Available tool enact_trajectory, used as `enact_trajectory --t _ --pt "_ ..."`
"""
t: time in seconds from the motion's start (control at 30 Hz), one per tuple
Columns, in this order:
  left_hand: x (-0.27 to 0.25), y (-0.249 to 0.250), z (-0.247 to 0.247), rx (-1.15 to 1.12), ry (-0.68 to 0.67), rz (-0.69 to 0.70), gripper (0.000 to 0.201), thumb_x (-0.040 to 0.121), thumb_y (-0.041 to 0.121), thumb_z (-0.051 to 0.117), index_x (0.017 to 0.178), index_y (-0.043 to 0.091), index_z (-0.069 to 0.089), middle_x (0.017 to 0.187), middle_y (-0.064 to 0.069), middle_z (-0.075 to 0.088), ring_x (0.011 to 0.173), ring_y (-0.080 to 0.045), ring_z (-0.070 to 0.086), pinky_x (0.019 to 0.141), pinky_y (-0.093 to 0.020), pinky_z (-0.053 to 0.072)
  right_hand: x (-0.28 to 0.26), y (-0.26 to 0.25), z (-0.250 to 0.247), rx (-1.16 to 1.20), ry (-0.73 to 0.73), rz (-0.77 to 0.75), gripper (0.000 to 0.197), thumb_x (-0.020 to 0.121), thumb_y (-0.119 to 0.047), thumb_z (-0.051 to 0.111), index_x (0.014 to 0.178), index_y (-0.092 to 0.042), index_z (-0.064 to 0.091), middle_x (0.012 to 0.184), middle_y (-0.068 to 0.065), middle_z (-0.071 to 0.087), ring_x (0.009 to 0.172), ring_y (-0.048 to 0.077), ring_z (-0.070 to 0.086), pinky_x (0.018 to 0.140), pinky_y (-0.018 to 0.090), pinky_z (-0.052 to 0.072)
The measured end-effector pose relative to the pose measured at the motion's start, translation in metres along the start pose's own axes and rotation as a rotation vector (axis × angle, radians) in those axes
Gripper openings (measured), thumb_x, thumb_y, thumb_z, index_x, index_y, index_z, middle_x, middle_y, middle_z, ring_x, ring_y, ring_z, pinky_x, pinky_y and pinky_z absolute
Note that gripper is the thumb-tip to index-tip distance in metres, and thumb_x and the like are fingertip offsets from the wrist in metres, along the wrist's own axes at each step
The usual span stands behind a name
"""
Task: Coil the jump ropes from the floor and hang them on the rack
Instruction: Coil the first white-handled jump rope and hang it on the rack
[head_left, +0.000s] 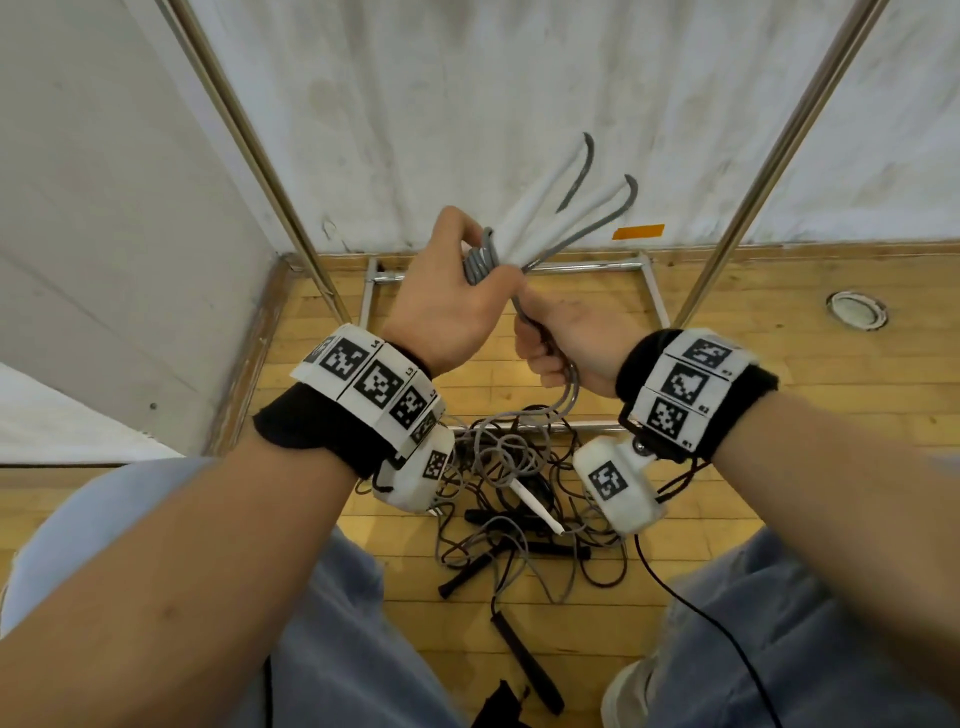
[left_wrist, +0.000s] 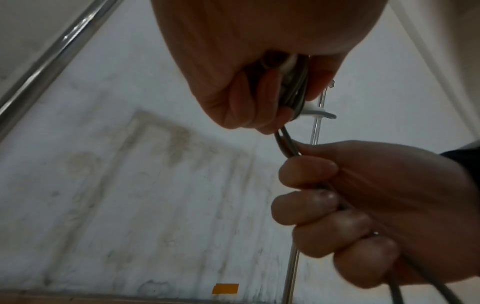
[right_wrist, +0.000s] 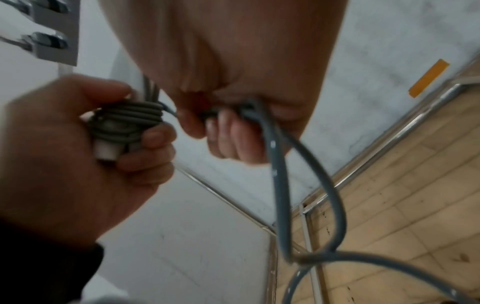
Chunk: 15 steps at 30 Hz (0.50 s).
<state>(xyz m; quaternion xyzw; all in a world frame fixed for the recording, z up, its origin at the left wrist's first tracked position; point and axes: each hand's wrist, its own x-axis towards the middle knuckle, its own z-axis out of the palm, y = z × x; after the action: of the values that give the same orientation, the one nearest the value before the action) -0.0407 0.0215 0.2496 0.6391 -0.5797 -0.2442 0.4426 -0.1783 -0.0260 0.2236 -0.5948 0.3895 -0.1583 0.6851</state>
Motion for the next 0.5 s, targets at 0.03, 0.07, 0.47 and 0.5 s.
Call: enact_trajectory --t 0.03,0.07,0.47,0.5 --pt "0.002 0.000 0.000 -0.004 0.025 -0.004 0.026 0.079 0.029 0.057 0.092 0.018 0.038 0.071 -0.016 0.057 0.056 -0.019 0.046 0.050 -0.032 0.038 -0.001 -0.001 0.003 -0.041 0.063 -0.023 0.050 0.098 -0.049 0.031 0.061 -0.016 0.039 0.052 -0.004 0.032 0.045 0.012 0.025 0.043 0.023 0.022" --pt "0.004 0.000 0.000 -0.008 0.053 -0.005 0.025 0.081 0.028 0.057 0.095 0.017 0.039 0.075 -0.020 0.060 0.058 -0.022 0.049 0.052 -0.033 0.040 0.000 -0.002 0.005 -0.107 0.145 -0.069 0.051 0.099 -0.048 0.032 0.061 -0.016 0.043 0.051 -0.004 0.034 0.044 0.012 0.027 0.044 0.024 0.023" --pt "0.011 0.001 0.006 0.085 0.049 0.090 0.016 0.090 0.024 0.056 0.095 0.017 0.042 0.070 -0.007 0.058 0.051 -0.009 0.041 0.048 -0.022 0.034 0.009 -0.013 -0.029 -1.019 0.548 -0.213 0.029 0.093 -0.027 0.054 0.064 -0.021 0.057 0.059 -0.002 0.047 0.062 0.021 0.045 0.051 0.029 0.022" --pt "0.009 0.003 0.008 0.084 0.030 0.083 0.017 0.090 0.025 0.056 0.094 0.016 0.042 0.074 -0.010 0.061 0.053 -0.010 0.043 0.047 -0.021 0.035 0.012 -0.012 -0.032 -0.994 0.572 -0.208 0.020 0.092 -0.023 0.055 0.075 -0.018 0.066 0.066 -0.001 0.054 0.070 0.022 0.050 0.056 0.028 0.027"
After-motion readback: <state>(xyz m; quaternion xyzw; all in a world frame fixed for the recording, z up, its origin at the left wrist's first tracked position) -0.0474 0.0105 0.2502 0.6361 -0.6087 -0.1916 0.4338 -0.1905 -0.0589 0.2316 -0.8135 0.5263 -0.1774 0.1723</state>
